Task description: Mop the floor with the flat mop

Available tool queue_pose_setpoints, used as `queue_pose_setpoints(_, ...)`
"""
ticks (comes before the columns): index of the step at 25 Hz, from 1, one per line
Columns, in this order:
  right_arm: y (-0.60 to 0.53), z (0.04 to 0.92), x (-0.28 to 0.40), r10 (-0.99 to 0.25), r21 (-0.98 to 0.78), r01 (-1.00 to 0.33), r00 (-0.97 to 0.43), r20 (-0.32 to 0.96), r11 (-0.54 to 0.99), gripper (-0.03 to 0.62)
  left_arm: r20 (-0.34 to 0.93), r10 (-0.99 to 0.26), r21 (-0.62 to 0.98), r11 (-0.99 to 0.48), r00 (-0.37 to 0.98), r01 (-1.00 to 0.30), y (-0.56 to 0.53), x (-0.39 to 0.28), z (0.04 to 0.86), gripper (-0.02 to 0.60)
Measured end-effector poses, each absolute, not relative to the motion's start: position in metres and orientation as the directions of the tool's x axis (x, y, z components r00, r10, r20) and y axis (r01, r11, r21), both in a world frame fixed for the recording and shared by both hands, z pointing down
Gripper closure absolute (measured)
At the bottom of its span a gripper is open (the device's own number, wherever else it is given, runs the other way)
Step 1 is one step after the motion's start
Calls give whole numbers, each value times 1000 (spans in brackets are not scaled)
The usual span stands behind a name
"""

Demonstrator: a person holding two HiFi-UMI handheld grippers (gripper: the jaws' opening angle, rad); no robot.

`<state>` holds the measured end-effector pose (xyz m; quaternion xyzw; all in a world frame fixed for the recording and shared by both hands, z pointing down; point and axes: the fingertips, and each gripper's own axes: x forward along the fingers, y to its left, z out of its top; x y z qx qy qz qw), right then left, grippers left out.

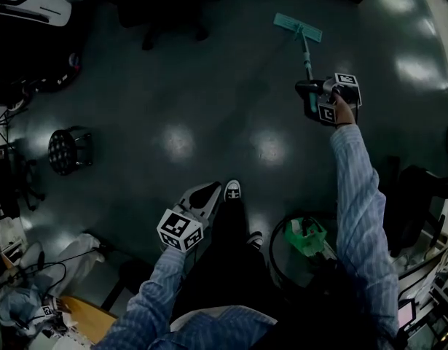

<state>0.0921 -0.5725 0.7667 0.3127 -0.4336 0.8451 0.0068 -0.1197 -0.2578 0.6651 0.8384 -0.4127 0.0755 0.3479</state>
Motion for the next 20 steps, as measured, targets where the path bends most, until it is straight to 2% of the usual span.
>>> queue_pose_setpoints(9, -491, 768, 92, -201, -715, -356, -799, 567, -602, 571, 427, -644, 499, -418, 635, -759, -232, -123, 653, 572)
queue_pose_setpoints(20, -289, 745, 107, -111, -692, -390, -821, 560, -607, 571, 390, -659, 486, -446, 643, -752, -165, -98, 618, 572)
